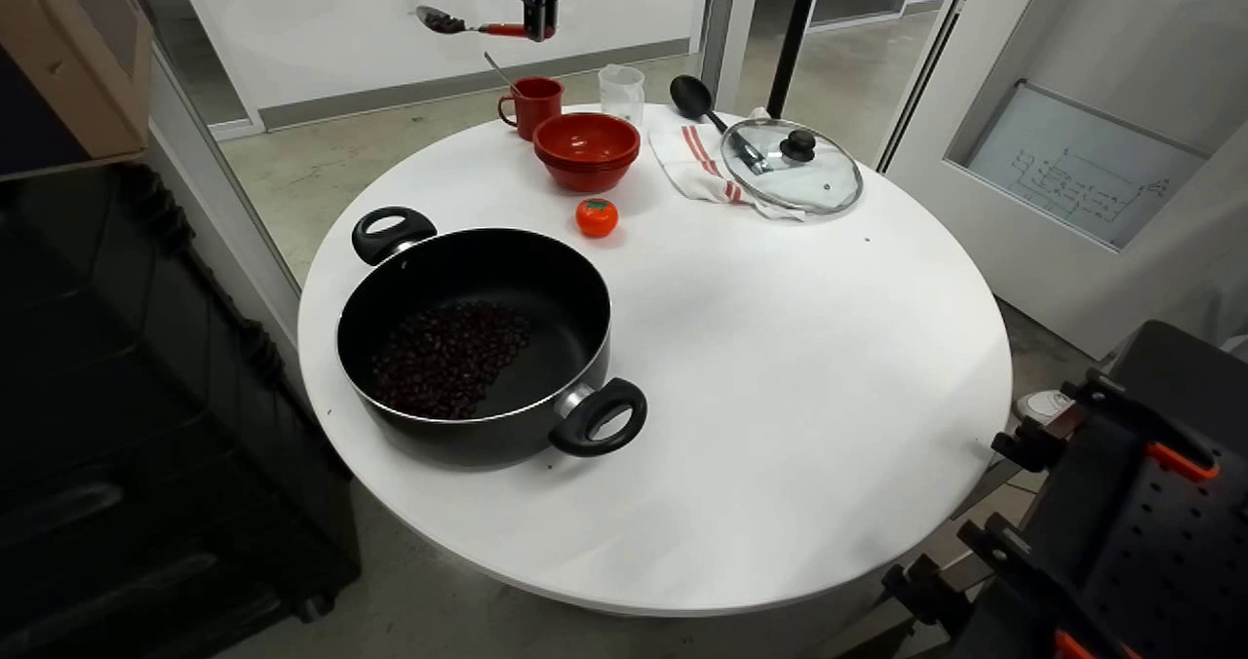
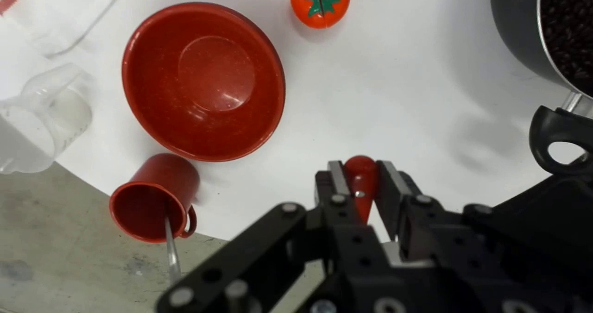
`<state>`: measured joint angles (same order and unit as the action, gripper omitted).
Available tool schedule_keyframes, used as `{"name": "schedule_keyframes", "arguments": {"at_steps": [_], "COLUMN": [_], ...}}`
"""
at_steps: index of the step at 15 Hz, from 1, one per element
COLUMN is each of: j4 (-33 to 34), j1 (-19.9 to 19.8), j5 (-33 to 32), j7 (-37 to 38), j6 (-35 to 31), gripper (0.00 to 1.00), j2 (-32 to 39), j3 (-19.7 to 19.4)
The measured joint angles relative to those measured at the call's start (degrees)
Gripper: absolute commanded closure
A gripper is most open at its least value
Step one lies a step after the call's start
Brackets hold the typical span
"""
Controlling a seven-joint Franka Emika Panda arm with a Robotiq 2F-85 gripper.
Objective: Use the small spoon to scoop some beans from the pot into the bowl
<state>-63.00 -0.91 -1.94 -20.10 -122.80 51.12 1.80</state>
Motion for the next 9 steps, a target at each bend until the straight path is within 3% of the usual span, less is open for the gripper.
{"name": "schedule_keyframes", "arguments": {"at_steps": [9], "j4": [2.1], "j1": [-3.4], "j5": [-0.2], "j7": [0.5], "j6": [0.4], "gripper": [0.95], "j2": [2.5], "j3": [-1.6]}}
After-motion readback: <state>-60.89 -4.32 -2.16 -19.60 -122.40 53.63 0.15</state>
